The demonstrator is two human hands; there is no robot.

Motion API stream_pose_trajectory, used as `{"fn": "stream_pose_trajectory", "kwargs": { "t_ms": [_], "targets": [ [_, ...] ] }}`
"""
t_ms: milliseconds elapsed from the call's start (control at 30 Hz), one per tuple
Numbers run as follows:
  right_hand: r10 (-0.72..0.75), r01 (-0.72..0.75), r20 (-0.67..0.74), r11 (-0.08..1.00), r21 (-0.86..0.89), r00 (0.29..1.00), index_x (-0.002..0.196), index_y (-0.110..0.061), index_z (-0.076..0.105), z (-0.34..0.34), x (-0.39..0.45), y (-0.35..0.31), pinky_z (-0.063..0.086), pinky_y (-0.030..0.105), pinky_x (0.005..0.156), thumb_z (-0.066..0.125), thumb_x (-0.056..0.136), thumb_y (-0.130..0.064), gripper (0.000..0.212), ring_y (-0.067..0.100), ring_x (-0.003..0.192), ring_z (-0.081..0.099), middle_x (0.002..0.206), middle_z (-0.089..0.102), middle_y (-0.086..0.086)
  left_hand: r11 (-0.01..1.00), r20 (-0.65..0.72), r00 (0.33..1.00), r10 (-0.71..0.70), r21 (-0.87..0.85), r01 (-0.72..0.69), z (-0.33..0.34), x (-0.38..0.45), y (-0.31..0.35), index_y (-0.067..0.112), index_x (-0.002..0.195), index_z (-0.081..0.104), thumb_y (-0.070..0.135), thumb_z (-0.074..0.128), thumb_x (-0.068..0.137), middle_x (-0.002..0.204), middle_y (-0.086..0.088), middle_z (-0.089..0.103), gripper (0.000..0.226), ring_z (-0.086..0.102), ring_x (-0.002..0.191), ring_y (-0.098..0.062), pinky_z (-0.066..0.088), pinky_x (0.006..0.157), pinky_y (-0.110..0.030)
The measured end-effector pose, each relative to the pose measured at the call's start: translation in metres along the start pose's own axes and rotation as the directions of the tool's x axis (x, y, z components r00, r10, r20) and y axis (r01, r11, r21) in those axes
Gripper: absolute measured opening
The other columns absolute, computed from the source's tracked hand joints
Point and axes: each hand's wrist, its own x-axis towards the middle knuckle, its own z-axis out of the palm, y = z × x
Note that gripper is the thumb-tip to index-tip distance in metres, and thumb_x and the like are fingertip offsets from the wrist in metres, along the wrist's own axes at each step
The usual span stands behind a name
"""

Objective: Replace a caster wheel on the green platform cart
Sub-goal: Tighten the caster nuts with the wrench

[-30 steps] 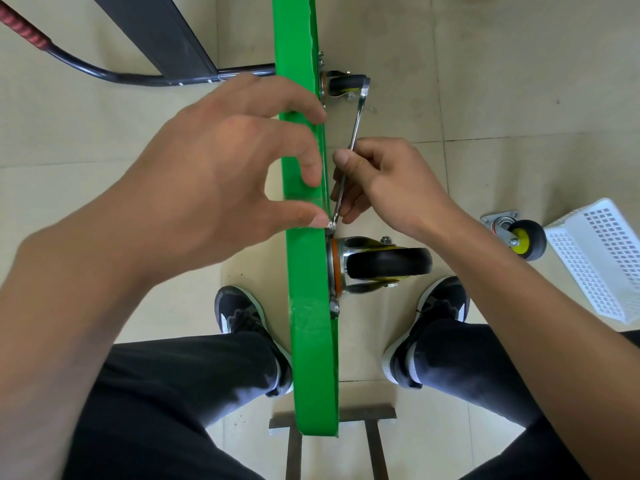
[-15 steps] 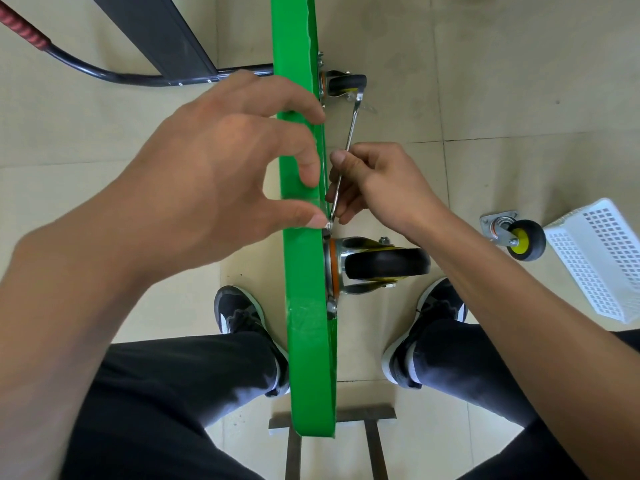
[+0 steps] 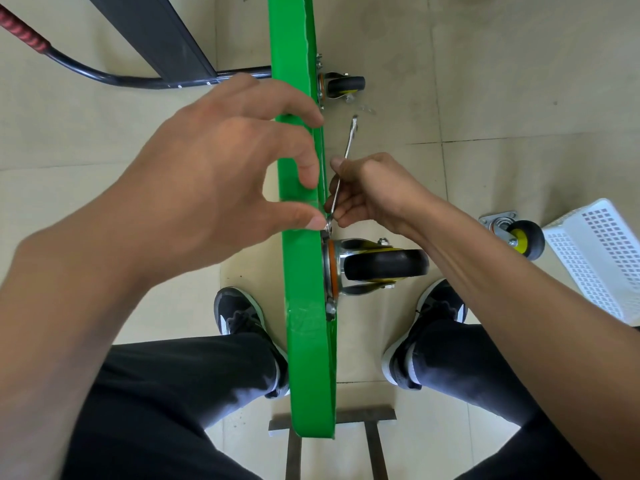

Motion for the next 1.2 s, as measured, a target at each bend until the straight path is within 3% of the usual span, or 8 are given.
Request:
{"fn": "stream_pose_trajectory", "kwargs": {
  "t_ms": [200, 400, 667, 833, 967, 1067, 1133, 1200],
  "targets": [
    [0.298, -0.306, 0.113, 0.950, 0.057, 0.948, 0.086, 0.000, 0.057, -0.009, 0.010, 0.008, 0.058, 0.026, 0.049, 0.047, 0.106, -0.025, 0.034, 0.019, 0.047, 0.065, 0.056, 0.065, 0.011, 1.000, 0.008, 1.000, 0.001, -0.007, -0.001, 0.000, -0.001, 0.000, 0.030, 0.085, 0.069, 0.060, 0.068, 0.069, 0.132, 0.011, 0.058, 0.033, 0.048, 0.116, -0.018, 0.024, 0.085, -0.019],
    [0.395, -0.424, 0.217, 0.900, 0.105, 0.892, 0.084, 0.001, 0.060, -0.017, 0.019, 0.023, 0.060, 0.025, 0.053, 0.047, 0.106, -0.021, 0.034, 0.017, 0.049, 0.068, 0.062, 0.069, 0.014, 1.000, 0.002, 1.000, -0.001, -0.006, 0.001, 0.001, -0.001, -0.001, 0.031, 0.084, 0.068, 0.061, 0.067, 0.070, 0.133, 0.014, 0.057, 0.033, 0.047, 0.120, -0.017, 0.026, 0.088, -0.020],
    [0.393, -0.465, 0.309, 0.860, 0.209, 0.866, 0.095, 0.002, 0.061, -0.019, 0.027, 0.049, 0.054, 0.026, 0.082, 0.048, 0.102, -0.013, 0.021, 0.017, 0.066, 0.072, 0.079, 0.072, 0.015, 1.000, 0.003, 1.000, 0.010, -0.005, -0.010, 0.001, -0.001, 0.000, 0.031, 0.084, 0.068, 0.060, 0.069, 0.070, 0.132, 0.012, 0.058, 0.032, 0.048, 0.117, -0.018, 0.028, 0.086, -0.023],
    [0.421, -0.499, 0.306, 0.831, 0.246, 0.853, 0.095, 0.002, 0.061, -0.018, 0.025, 0.052, 0.058, 0.023, 0.072, 0.047, 0.103, -0.011, 0.020, 0.016, 0.063, 0.073, 0.076, 0.073, 0.014, 1.000, 0.004, 1.000, 0.006, 0.004, -0.006, 0.001, -0.002, 0.001, 0.032, 0.084, 0.068, 0.061, 0.069, 0.069, 0.132, 0.013, 0.058, 0.032, 0.047, 0.117, -0.016, 0.029, 0.087, -0.026],
    [0.413, -0.480, 0.285, 0.847, 0.229, 0.865, 0.095, 0.002, 0.061, -0.018, 0.024, 0.050, 0.057, 0.023, 0.078, 0.046, 0.104, -0.012, 0.022, 0.016, 0.066, 0.072, 0.078, 0.073, 0.014, 1.000, -0.001, 1.000, 0.016, -0.010, -0.016, 0.001, -0.001, 0.001, 0.031, 0.083, 0.069, 0.059, 0.070, 0.069, 0.130, 0.012, 0.059, 0.032, 0.048, 0.111, -0.016, 0.028, 0.083, -0.024],
    [0.407, -0.460, 0.250, 0.860, 0.220, 0.879, 0.087, 0.002, 0.060, -0.021, 0.020, 0.042, 0.060, 0.026, 0.064, 0.043, 0.106, -0.015, 0.030, 0.019, 0.059, 0.071, 0.070, 0.071, 0.015, 1.000, -0.001, 1.000, 0.016, -0.007, -0.016, 0.001, -0.002, 0.001, 0.031, 0.084, 0.068, 0.060, 0.069, 0.069, 0.131, 0.012, 0.059, 0.032, 0.049, 0.113, -0.017, 0.026, 0.082, -0.022],
    [0.374, -0.394, 0.146, 0.907, 0.147, 0.916, 0.089, 0.001, 0.059, -0.024, 0.016, 0.035, 0.061, 0.029, 0.056, 0.044, 0.107, -0.020, 0.032, 0.021, 0.056, 0.070, 0.066, 0.069, 0.015, 1.000, -0.002, 1.000, 0.014, -0.008, -0.014, 0.001, -0.002, 0.001, 0.032, 0.084, 0.068, 0.061, 0.068, 0.069, 0.132, 0.013, 0.058, 0.032, 0.049, 0.116, -0.018, 0.027, 0.084, -0.023],
    [0.228, -0.231, 0.037, 0.967, 0.104, 0.973, 0.095, 0.000, 0.058, -0.026, 0.014, 0.025, 0.059, 0.031, 0.055, 0.044, 0.108, -0.025, 0.031, 0.024, 0.057, 0.070, 0.067, 0.069, 0.015, 1.000, -0.006, 1.000, 0.015, -0.014, -0.015, 0.002, -0.002, 0.000, 0.033, 0.084, 0.068, 0.061, 0.067, 0.069, 0.132, 0.013, 0.058, 0.032, 0.049, 0.117, -0.018, 0.028, 0.086, -0.023]
  ]
}}
